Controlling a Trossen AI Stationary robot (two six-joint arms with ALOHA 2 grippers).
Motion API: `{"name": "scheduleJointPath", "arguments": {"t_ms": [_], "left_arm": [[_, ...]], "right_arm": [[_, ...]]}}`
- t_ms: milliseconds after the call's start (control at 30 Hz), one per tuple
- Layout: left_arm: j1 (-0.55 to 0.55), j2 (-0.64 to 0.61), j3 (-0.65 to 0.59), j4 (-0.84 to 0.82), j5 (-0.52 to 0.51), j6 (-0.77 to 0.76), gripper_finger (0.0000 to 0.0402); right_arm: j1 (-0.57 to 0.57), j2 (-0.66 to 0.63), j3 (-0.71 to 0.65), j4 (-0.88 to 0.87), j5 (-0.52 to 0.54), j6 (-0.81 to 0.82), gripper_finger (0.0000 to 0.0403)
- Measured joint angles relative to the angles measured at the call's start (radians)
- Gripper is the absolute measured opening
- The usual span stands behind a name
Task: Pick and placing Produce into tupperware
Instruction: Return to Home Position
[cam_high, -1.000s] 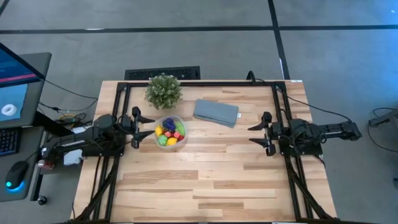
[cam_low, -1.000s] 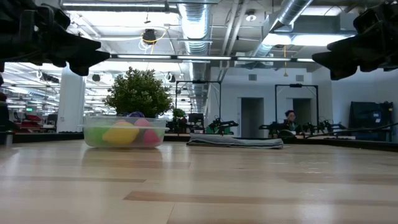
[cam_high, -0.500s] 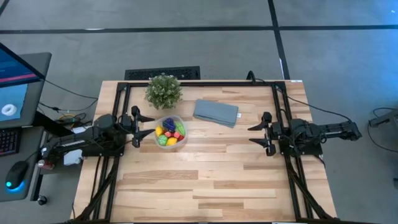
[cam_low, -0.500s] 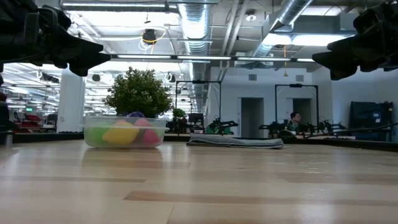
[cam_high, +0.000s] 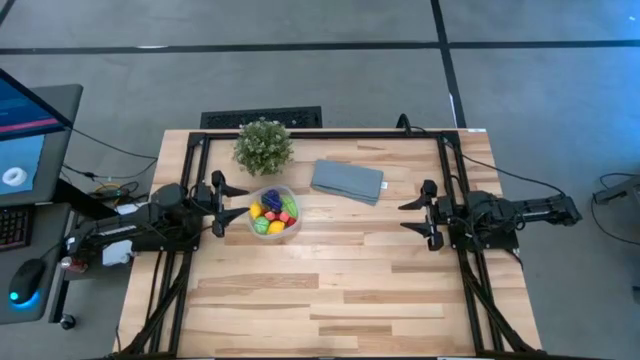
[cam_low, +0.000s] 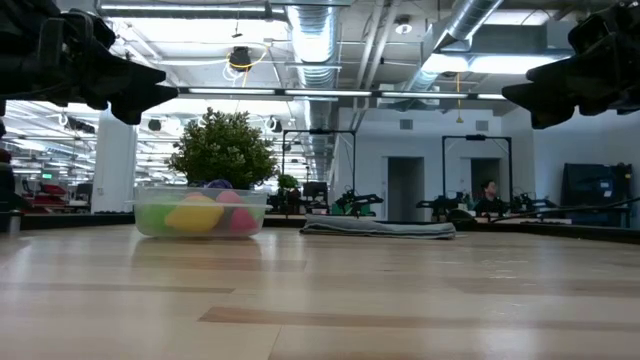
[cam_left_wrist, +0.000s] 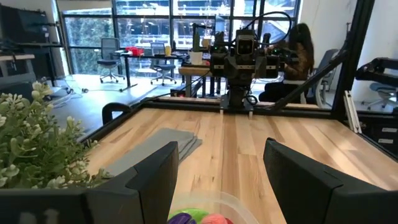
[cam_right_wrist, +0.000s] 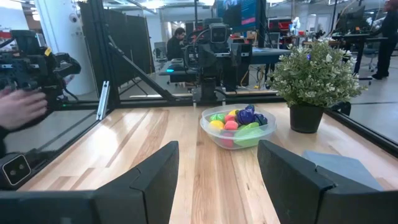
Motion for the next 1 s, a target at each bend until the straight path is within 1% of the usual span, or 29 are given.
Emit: {"name": "scheduleJointPath", "arguments": {"t_ms": [133, 300, 367, 433, 533, 600, 1000], "left_arm": [[-0.011, 0.000, 0.000, 0.000, -0.008, -0.008, 0.0226], [-0.203, 0.006, 0.000, 0.001, -0.153, -0.004, 0.0226], [-0.256, 0.000, 0.000, -0.005, -0.185, 0.043, 0.0226], [-0.264, -0.006, 0.000, -0.005, -0.184, 0.099, 0.0226], [-0.253, -0.004, 0.000, -0.009, -0.168, 0.121, 0.0226], [-0.253, -0.002, 0.000, -0.011, -0.193, 0.130, 0.0226], [-0.253, 0.000, 0.000, -0.016, -0.203, 0.121, 0.0226]], "right_arm": [[0.000, 0.000, 0.000, 0.000, 0.000, 0.000, 0.0243], [0.000, 0.000, 0.000, 0.000, 0.000, 0.000, 0.0244], [0.000, 0.000, 0.000, 0.000, 0.000, 0.000, 0.0243], [0.000, 0.000, 0.000, 0.000, 0.000, 0.000, 0.0243], [0.000, 0.000, 0.000, 0.000, 0.000, 0.000, 0.0243], [0.000, 0.000, 0.000, 0.000, 0.000, 0.000, 0.0244], [0.000, 0.000, 0.000, 0.000, 0.000, 0.000, 0.0243]]}}
